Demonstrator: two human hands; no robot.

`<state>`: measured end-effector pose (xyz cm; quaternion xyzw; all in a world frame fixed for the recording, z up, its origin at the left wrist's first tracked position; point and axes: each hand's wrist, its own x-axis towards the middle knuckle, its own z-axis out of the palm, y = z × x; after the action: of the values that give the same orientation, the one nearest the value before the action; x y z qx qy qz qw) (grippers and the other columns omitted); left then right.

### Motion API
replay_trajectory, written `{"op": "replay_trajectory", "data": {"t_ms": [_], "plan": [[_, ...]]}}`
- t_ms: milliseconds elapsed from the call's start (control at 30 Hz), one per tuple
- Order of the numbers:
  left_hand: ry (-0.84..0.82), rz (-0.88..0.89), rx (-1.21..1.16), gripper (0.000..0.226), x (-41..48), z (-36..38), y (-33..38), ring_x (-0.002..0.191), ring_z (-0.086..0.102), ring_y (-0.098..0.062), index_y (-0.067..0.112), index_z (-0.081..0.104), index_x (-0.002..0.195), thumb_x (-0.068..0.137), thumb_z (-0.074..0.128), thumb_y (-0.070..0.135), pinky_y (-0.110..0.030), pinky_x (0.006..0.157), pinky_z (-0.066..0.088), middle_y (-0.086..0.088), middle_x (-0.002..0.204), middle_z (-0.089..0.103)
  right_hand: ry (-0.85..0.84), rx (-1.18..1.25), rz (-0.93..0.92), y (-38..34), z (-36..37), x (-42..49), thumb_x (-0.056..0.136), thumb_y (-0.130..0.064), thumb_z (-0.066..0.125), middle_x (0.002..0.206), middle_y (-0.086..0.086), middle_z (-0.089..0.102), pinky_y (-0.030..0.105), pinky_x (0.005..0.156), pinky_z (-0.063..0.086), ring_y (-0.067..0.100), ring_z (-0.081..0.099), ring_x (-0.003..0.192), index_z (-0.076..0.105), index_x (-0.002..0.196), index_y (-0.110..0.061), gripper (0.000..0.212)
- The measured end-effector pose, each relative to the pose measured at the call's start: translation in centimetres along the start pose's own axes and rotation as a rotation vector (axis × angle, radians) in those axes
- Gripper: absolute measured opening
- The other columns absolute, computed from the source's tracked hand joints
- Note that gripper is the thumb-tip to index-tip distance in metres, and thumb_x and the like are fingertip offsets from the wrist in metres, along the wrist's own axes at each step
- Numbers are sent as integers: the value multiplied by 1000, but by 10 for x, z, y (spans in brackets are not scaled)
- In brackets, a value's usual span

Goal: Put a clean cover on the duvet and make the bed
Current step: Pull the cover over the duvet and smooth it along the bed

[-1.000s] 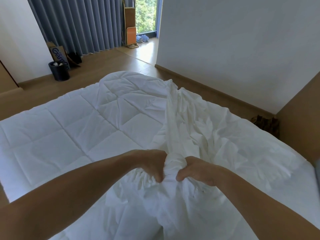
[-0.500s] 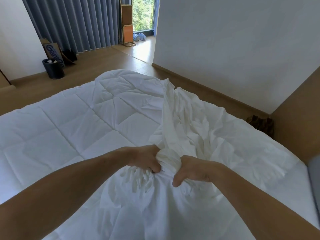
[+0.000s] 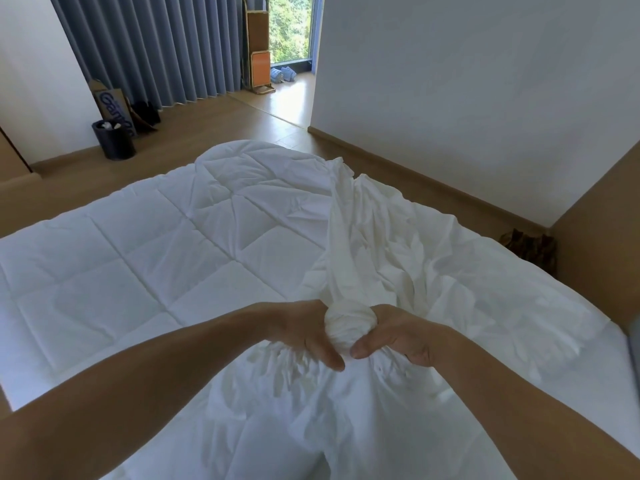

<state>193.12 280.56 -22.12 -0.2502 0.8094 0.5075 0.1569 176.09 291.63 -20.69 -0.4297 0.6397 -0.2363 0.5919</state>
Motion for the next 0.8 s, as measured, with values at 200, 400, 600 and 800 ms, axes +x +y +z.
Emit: {"op": "replay_trajectory", "data": {"t_ms": [200,400,600,800], "plan": [[52,1,-86,12,0,4,-8,66,47,-18,-4,58,76,71,66,3,-32,63,38,-6,69,50,-105,-191,117,-2,-2,-4,68,-4,84,113,5,72,32,101,51,19,66,109,70,113,-12,47],[252,96,286,13,5,-7,3,65,55,-12,17,59,76,74,70,11,-24,59,47,5,70,58,0,-199,150,1,6,2,59,-10,80,115,12,68,39,105,49,26,63,112,69,113,-11,55],[466,162,575,21,9,1,5,82,61,-21,23,60,101,82,66,31,-28,69,41,4,87,67,-46,17,145,7,4,-4,70,6,69,96,5,69,34,91,52,22,65,95,69,107,-5,38],[200,44,329,23,12,7,4,75,64,-13,20,64,93,78,73,34,-27,65,52,6,80,66,-18,62,108,10,0,-9,74,-3,76,106,3,73,27,93,50,17,67,103,70,112,-12,40]]}}
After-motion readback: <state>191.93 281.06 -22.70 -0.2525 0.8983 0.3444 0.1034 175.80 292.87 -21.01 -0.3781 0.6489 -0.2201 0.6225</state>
